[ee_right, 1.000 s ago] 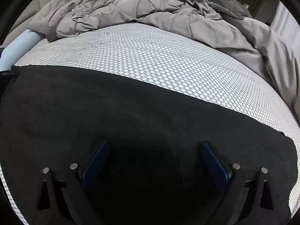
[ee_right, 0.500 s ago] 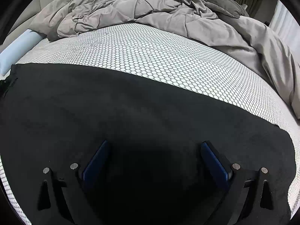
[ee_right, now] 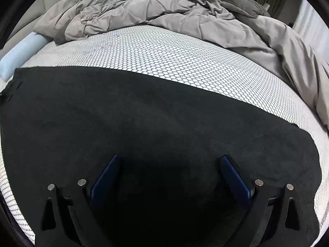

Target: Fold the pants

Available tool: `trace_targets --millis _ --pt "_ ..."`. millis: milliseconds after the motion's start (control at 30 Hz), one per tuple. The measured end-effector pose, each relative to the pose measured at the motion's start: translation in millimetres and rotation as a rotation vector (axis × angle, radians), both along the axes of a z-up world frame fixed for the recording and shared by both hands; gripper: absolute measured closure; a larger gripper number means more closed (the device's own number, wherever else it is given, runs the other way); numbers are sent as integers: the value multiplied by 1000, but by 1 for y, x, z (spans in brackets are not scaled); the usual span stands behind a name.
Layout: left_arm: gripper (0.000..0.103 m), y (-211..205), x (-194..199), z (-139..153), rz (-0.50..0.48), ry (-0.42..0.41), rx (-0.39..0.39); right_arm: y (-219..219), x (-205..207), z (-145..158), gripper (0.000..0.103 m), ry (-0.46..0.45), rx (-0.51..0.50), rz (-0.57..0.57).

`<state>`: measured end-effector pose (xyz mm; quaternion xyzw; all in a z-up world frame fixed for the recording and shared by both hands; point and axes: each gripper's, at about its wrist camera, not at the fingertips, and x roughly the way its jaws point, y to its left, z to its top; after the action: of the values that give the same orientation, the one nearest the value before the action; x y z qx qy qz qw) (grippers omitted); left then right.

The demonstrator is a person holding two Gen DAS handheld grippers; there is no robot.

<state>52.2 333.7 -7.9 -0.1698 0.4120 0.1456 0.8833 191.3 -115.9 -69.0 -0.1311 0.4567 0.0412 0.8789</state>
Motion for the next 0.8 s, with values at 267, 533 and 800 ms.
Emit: trace_targets --millis 267,533,800 --pt "22 -196 47 7 -408 -104 -100 54 -40 7 4 15 109 188" --pt "20 -298 69 -29 -646 55 52 51 -80 -11 4 78 -9 269" --pt "20 -288 53 -24 -649 53 28 -123 -106 14 6 -17 -38 -142"
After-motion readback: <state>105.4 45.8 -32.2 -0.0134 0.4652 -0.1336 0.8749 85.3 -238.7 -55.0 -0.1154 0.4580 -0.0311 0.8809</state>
